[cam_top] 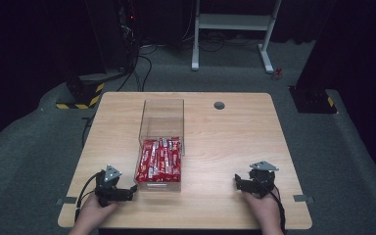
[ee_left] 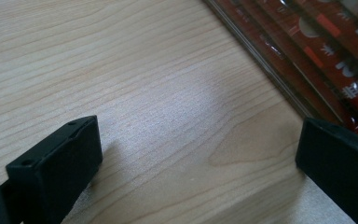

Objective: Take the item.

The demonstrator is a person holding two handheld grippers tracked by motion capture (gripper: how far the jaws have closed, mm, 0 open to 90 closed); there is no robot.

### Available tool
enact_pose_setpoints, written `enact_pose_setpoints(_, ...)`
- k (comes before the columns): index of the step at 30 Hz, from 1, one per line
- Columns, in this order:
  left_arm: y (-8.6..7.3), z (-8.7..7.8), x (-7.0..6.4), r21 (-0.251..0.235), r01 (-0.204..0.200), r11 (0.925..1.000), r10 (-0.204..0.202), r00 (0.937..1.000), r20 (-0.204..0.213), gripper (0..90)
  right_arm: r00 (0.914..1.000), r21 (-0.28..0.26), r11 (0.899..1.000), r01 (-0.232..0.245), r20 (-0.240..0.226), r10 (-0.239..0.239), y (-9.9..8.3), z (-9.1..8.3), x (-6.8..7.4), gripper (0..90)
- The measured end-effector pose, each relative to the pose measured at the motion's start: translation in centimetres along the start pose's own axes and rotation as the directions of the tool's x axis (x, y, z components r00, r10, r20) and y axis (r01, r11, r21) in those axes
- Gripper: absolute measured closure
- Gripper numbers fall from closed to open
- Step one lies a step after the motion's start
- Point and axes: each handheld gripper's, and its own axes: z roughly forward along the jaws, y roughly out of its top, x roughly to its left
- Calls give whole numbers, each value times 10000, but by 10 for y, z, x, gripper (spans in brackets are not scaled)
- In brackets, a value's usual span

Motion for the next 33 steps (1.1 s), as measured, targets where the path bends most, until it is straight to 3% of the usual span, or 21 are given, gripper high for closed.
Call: enact_pose_setpoints(33, 0, 0, 0, 3, -4, 10000, 4, 10000, -19, 6, 9999, -6, 9999, 100, -59, -100, 0, 0, 0, 95)
